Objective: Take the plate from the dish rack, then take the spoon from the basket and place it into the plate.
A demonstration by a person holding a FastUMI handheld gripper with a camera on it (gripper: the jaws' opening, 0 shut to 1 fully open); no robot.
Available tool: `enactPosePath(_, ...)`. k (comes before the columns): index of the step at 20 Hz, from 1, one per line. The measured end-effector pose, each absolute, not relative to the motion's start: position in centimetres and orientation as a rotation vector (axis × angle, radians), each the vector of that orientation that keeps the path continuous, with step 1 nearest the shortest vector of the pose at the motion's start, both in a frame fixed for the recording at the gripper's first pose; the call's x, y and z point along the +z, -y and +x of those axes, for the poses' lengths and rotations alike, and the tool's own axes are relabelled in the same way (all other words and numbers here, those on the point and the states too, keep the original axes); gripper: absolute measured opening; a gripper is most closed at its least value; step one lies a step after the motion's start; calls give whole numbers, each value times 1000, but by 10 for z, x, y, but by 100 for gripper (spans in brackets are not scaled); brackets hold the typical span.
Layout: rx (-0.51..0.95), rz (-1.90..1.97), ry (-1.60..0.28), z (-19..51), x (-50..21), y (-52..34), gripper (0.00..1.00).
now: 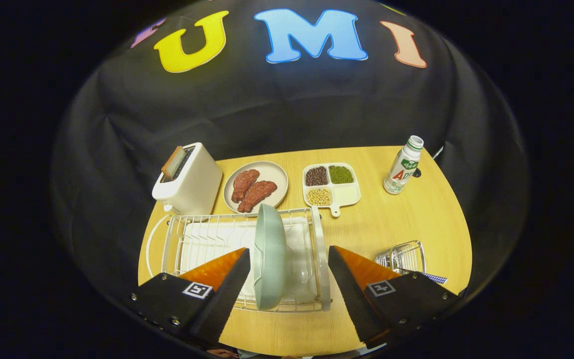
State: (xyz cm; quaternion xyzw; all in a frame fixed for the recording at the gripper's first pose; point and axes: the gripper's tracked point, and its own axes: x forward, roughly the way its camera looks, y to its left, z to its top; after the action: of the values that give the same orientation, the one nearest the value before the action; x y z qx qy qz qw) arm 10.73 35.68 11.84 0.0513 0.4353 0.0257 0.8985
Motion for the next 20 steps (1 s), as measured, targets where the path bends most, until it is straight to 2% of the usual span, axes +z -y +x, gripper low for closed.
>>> enactPosePath(4,-28,58,-938,116,107,-359,96)
enactPosePath(10,-119,13,-1009,122,78,-360,85)
enactPosePath(12,-179,-31,-1017,123,74,-355,69)
enactPosePath(14,-224,-41,-1000,125,75,-357,32)
enactPosePath(17,-251,-107,-993,126,75,-365,22)
enactPosePath(19,-270,-158,-974,126,79,-373,22)
enactPosePath(20,-277,-193,-965,125,90,-377,16)
